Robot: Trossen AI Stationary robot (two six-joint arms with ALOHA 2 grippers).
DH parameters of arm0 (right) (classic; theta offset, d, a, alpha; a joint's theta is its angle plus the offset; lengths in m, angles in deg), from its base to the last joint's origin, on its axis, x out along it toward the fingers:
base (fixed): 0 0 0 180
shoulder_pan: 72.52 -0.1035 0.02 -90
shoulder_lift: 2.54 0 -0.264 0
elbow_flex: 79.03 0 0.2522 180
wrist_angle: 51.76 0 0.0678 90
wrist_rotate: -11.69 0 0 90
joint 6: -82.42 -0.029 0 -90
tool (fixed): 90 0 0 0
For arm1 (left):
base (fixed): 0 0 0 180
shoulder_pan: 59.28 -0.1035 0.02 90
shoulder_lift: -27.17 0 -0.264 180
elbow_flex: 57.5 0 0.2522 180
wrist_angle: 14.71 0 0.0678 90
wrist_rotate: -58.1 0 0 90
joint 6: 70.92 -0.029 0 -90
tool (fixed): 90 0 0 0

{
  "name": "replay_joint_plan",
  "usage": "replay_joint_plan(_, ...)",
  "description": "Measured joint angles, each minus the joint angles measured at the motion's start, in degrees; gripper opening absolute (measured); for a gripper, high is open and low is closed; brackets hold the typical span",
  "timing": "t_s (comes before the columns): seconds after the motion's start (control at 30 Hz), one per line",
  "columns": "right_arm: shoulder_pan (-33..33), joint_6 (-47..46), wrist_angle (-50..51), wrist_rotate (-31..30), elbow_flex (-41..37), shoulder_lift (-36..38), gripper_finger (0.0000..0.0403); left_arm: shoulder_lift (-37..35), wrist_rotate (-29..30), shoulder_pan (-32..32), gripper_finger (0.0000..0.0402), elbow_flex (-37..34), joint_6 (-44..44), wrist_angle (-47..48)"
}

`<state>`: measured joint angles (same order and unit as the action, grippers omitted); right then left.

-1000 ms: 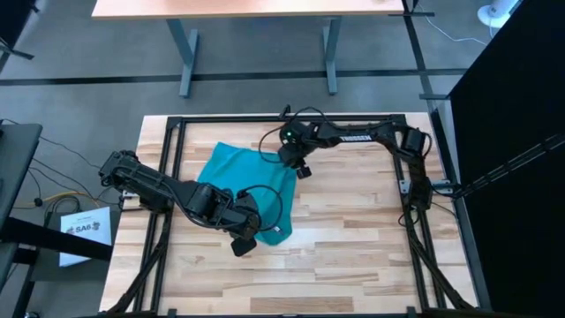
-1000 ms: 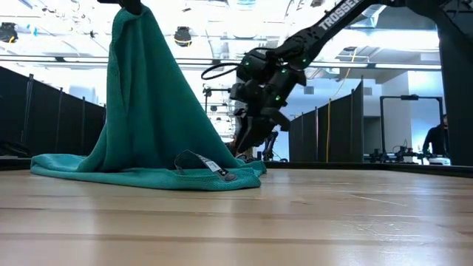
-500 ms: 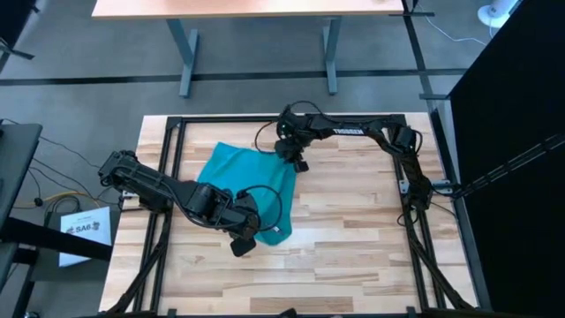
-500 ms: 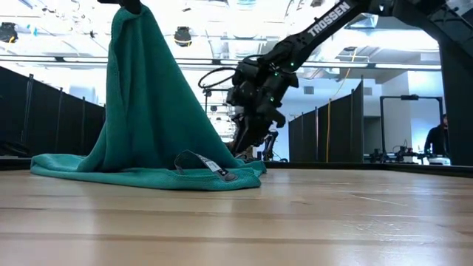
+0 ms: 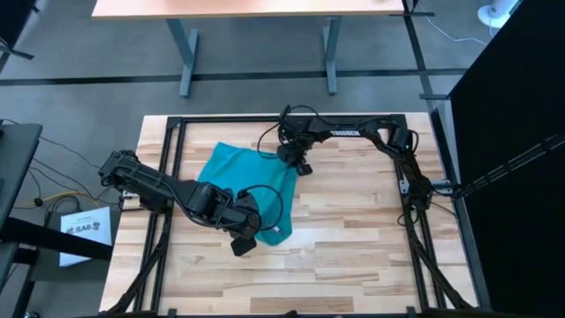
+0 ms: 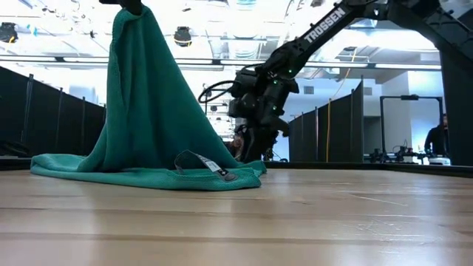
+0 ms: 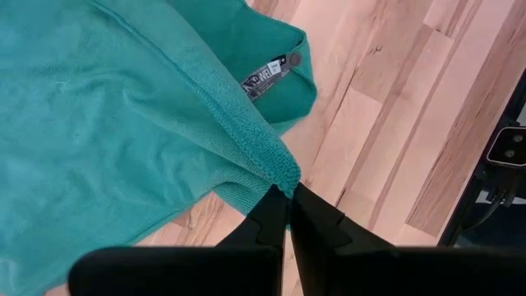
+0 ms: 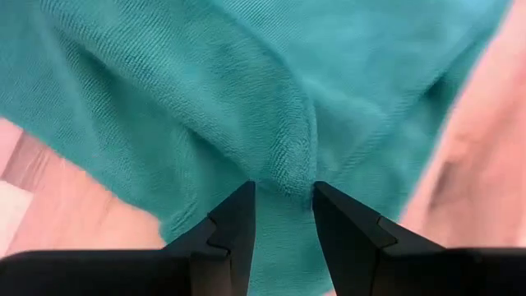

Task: Roll towel
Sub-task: Roll the blue towel

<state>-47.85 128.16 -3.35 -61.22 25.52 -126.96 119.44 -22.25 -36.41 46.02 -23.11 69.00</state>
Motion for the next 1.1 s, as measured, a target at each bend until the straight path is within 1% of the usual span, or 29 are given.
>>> replay_joint_plan(0.03,-0.1,0.5,-0.8,-1.1,0.1,-0.1,0.011,0.0,0.0,0.0,0.0,0.0,0.0,0.0)
replay_joint_plan(0.17,0.1,1.2,0.3,-1.4,0.3,-0.1,0.0108,0.0,0.0,0.0,0.0,0.0,0.0,0.0)
replay_joint_plan(0.63,-2.3,0.8,0.9,1.0,0.3,-0.1,0.0104,0.0,0.0,0.0,0.0,0.0,-0.5,0.0)
replay_joint_plan(0.73,-2.5,-0.1,-0.1,1.1,0.3,-0.1,0.0076,0.0,0.0,0.0,0.0,0.0,-0.5,0.0)
replay_joint_plan(0.83,-2.2,-0.5,-0.3,1.5,0.3,-0.1,0.0022,0.0,0.0,0.0,0.0,0.0,-0.4,0.0)
replay_joint_plan(0.87,-2.0,-0.5,-0.2,1.7,0.3,-0.1,0.0011,0.0,0.0,0.0,0.0,0.0,-0.4,0.0)
replay_joint_plan(1.0,-1.1,-1.2,0.5,1.7,0.3,0.1,0.0001,0.0,0.0,0.0,0.0,0.0,-0.4,0.0)
replay_joint_plan(1.1,0.2,-2.0,2.2,2.4,0.3,2.3,0.0,0.0,0.1,0.0,0.0,0.0,-0.7,0.0)
